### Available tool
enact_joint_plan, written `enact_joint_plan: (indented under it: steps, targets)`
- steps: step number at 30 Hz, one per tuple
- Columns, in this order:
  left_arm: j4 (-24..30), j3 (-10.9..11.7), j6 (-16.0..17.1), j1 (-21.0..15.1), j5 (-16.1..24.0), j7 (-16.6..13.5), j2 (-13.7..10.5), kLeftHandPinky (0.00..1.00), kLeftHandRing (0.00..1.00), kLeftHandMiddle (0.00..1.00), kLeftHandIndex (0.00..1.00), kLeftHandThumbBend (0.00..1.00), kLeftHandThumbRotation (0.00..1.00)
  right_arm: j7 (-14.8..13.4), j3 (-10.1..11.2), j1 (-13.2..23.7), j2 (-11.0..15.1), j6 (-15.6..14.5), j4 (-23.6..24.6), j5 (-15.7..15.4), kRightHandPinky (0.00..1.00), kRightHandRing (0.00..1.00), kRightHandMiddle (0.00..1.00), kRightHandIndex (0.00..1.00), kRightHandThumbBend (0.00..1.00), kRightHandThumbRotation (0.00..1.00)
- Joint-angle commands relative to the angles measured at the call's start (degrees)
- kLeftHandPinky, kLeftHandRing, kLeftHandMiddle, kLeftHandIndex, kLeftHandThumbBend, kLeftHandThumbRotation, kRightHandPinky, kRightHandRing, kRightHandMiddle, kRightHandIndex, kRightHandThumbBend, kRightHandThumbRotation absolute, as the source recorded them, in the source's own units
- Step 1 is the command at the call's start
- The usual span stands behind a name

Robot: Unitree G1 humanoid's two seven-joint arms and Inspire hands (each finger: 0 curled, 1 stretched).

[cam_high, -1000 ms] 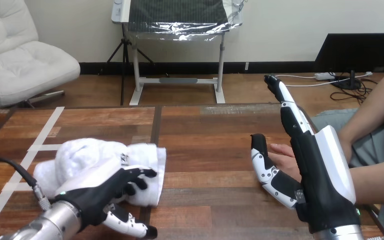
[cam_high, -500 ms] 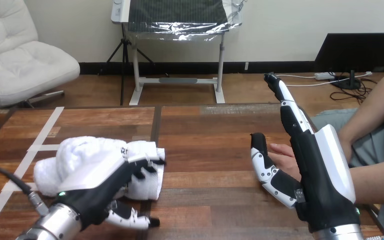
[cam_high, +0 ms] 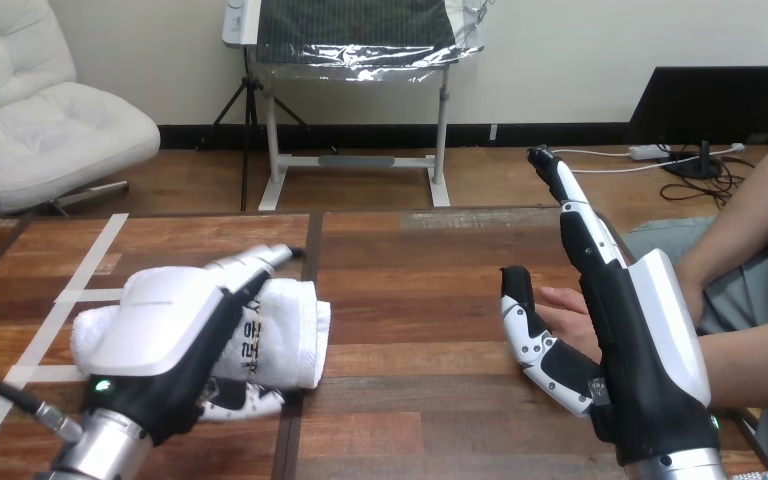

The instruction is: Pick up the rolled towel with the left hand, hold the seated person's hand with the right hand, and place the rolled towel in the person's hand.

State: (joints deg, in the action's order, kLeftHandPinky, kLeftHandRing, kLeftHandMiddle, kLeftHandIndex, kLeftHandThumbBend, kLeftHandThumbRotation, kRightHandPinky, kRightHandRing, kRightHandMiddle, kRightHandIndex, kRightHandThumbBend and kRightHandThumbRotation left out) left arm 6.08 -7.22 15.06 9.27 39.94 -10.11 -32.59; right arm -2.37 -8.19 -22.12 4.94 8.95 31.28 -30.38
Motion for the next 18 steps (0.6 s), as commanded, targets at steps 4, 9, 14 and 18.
enact_joint_plan:
  steps: [4, 9, 14, 18]
  targets:
    - [-4.58, 1.01, 1.04, -3.58, 7.12, -12.13, 1.03, 0.9, 0.96, 0.96, 0.95, 0.78, 0.19, -0.02, 0.27, 3.64, 0.2, 0.42, 2.0, 0.23, 1.0, 0.97, 0.98, 0.98, 0.0, 0.0]
    - [-4.92, 0.86, -0.27, -3.78, 9.53, -15.19, 1.34, 0.92, 0.97, 0.97, 0.95, 0.78, 0.19, 0.08, 0.35, 3.72, 0.25, 0.41, 1.96, 0.54, 1.0, 0.97, 0.98, 0.98, 0.0, 0.0]
    - [-4.37, 0.7, -2.44, -3.68, 12.12, -16.39, 1.34, 0.92, 0.96, 0.97, 0.96, 0.8, 0.19, 0.02, 0.41, 3.85, 0.39, 0.36, 1.98, 0.06, 1.0, 0.97, 0.98, 0.98, 0.0, 0.0]
    - [-4.0, 0.55, -4.41, -3.75, 14.58, -17.16, 1.36, 0.92, 0.96, 0.96, 0.95, 0.82, 0.21, 0.07, 0.41, 3.92, 0.33, 0.17, 1.97, 0.1, 1.0, 0.97, 0.98, 0.98, 0.0, 0.0]
